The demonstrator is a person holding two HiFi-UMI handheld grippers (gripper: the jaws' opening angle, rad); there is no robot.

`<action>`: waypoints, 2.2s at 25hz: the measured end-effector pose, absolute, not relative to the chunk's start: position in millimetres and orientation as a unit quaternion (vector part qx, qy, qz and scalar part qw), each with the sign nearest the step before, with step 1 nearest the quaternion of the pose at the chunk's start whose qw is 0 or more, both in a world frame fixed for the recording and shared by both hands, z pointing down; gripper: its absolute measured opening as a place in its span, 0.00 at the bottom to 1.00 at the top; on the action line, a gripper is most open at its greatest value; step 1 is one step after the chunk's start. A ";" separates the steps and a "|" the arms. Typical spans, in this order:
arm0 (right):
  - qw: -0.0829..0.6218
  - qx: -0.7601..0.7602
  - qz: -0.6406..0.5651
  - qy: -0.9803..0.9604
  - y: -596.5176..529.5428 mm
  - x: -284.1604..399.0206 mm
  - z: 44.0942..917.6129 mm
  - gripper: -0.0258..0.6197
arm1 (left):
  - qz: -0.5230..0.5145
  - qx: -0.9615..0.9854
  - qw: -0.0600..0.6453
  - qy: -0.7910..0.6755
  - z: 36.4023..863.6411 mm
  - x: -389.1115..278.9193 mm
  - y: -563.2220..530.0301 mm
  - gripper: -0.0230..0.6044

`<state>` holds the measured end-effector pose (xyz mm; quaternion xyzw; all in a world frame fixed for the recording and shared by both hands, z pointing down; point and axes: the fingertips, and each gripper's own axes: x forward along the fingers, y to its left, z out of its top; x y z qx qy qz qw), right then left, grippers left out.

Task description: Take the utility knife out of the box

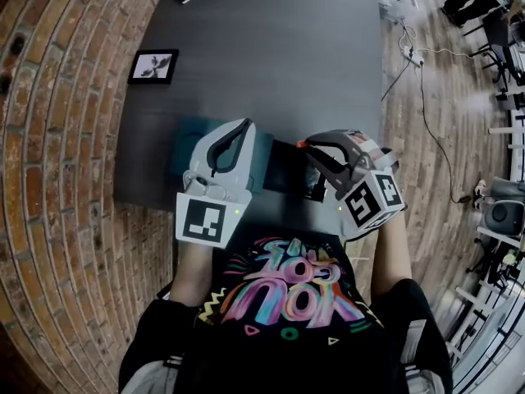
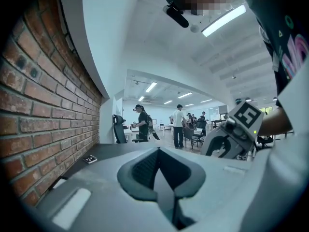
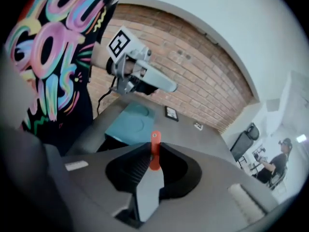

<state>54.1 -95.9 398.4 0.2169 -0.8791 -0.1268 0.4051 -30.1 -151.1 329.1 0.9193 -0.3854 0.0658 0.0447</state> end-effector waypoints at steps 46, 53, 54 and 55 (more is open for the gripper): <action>-0.027 0.496 0.013 -0.868 -101.3 121.3 309.4 0.12 | 0.077 0.920 0.045 -0.381 334.3 -21.7 -147.1 0.04; -0.022 0.501 0.008 -0.865 -102.4 121.7 308.6 0.12 | 0.080 0.921 0.045 -0.380 334.9 -20.6 -148.8 0.04; -0.021 0.502 0.008 -0.865 -102.5 121.6 308.7 0.12 | 0.080 0.921 0.045 -0.380 334.8 -20.4 -149.0 0.04; -0.021 0.503 0.008 -0.864 -102.4 121.6 309.0 0.12 | 0.081 0.921 0.045 -0.379 334.9 -20.2 -149.0 0.04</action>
